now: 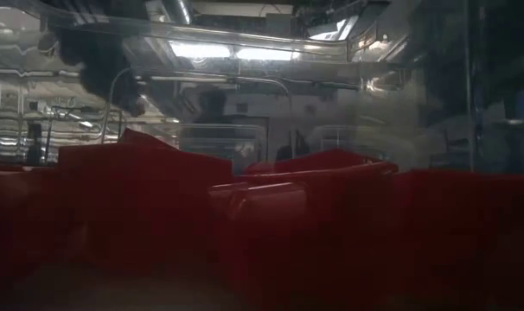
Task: Sort blocks
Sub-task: Put the red game piece into the bottom transparent bin
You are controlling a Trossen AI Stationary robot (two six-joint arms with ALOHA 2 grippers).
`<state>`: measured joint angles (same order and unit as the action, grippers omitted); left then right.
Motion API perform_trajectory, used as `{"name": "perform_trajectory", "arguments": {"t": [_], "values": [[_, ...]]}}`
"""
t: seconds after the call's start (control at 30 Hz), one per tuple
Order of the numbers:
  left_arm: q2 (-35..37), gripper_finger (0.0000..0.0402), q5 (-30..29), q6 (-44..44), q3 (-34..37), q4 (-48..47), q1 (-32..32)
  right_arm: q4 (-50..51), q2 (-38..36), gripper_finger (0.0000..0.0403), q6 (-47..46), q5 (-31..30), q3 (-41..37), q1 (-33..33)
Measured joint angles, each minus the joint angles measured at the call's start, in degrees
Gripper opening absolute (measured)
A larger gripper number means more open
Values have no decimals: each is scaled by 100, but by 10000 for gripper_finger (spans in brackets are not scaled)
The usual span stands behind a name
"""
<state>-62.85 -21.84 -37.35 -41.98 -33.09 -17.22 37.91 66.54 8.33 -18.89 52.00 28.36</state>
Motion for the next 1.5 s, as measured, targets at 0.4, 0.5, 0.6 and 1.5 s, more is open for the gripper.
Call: {"name": "perform_trajectory", "arguments": {"t": [0.4,0.5,0.6,1.5], "values": [[-434,288,519,-910,9,-702,-807,-2409,-1208,351,-127,-254,-2472,-252],[-517,288,504,-1029,9,-683,-935,-2388,-1159,351,-154,-256,-2513,-252],[-624,288,495,-1183,9,-642,-982,-2406,-1112,351,-168,-256,-2519,-252],[-783,288,710,-1136,327,-1235,-1546,-2466,-432,351,239,-455,-2522,-252]]}}
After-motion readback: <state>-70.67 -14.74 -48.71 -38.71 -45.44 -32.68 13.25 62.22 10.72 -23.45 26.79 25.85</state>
